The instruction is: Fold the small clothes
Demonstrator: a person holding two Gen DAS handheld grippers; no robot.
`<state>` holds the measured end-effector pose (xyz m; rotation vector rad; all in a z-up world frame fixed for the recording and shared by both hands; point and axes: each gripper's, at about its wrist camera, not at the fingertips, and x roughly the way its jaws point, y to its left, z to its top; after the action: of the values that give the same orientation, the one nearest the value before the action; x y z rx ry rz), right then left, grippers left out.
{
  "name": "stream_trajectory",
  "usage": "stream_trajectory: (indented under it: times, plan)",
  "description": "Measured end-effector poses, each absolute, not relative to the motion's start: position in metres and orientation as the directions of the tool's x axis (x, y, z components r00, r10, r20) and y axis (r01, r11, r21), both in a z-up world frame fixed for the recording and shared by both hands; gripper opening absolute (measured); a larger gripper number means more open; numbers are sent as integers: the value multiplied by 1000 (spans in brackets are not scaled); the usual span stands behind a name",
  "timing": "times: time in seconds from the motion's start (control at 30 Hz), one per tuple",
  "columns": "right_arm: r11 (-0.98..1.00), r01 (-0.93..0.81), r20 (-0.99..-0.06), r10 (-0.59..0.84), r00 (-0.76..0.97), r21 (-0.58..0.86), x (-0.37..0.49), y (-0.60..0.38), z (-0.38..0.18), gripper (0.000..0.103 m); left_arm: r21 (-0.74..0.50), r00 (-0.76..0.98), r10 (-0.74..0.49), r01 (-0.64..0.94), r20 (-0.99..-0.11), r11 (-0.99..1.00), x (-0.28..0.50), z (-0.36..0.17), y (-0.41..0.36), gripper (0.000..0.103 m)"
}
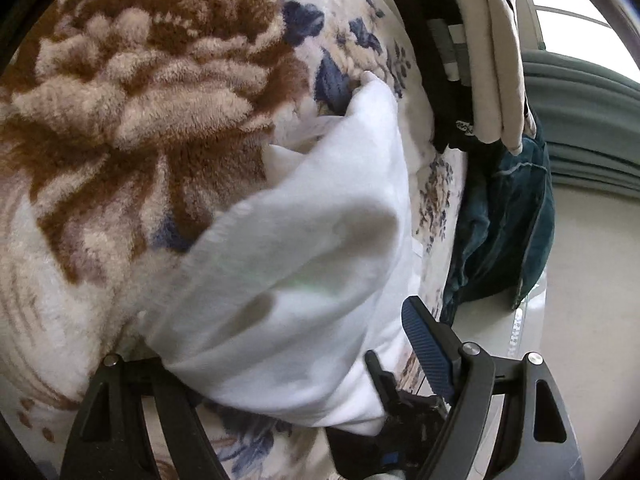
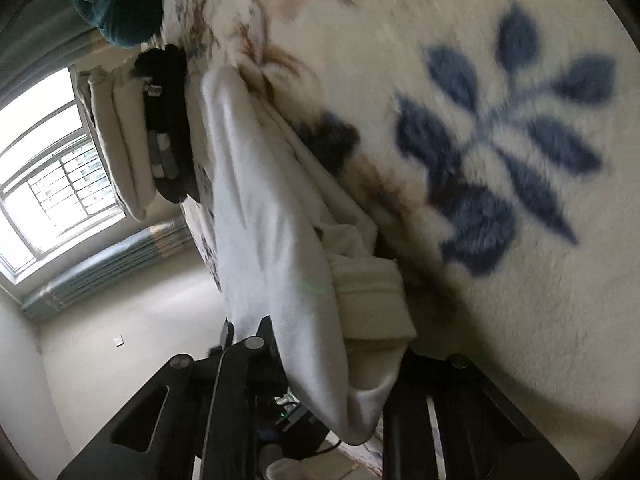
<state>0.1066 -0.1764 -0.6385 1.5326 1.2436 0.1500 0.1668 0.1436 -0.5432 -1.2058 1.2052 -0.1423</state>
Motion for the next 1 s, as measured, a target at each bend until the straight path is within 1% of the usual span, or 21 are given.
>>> stream_trajectory:
  times: [0.1,0.23,0.3,0.4,0.43,0.47,0.53,0.6,0.7,0.77,0.8,0.83,0.87,0.9,0.93,1.0]
  plan:
    - [150,590,-483,745,460,793,109,-181,-626,19,-759,426,-639,-478,-640,442,163,-539,149,80]
    - [168,570,-493,725,480,804,116,-189,-615,18,-748,460,-596,-493,-658,445,161,-536,169,80]
    - [178,570,-504,715,485,802,119,-195,-614,18,-757,473,-601,-505,-644,414,161,-539,176,79]
    - [206,570,-517,723,459,795,122,-199,-618,19,-765,453,-627,-484,-634,424,166,-539,172,79]
    - [211,571,-517,729,448,793,121,-198,-621,21,-774,436,-652,-476,-621,419,166,-541,169,79]
    - [230,582,-535,728,430,780,120,-198,-623,22,-774,418,-667,-477,-617,417,165,-543,165,79]
    - [250,591,-551,729,407,767,116,-197,-628,34,-771,409,-671,-482,-618,416,158,-546,162,79]
    - [248,609,-561,725,399,754,111,-196,-633,40,-768,405,-671,-487,-621,416,153,-550,160,79]
    - [198,637,-540,739,403,745,104,-196,-645,45,-767,410,-670,-500,-619,403,154,-556,160,79]
    - [176,643,-527,746,406,745,103,-194,-651,45,-764,409,-664,-495,-626,415,158,-555,158,79]
    - [167,644,-521,749,409,746,103,-193,-652,45,-764,409,-662,-488,-628,423,159,-553,157,77]
    - [160,644,-516,751,413,748,103,-193,-653,45,-760,411,-652,-473,-637,445,161,-549,155,68]
    - [160,645,-521,744,419,748,104,-192,-652,45,-755,405,-647,-466,-646,462,163,-547,153,42]
    - [168,642,-528,737,422,748,106,-192,-650,39,-747,392,-645,-457,-656,482,165,-544,152,27]
    - [182,630,-537,723,435,755,107,-191,-644,20,-744,392,-641,-457,-660,487,165,-542,153,25]
    - [194,629,-551,709,440,753,112,-189,-635,16,-750,399,-642,-449,-655,486,167,-533,154,21]
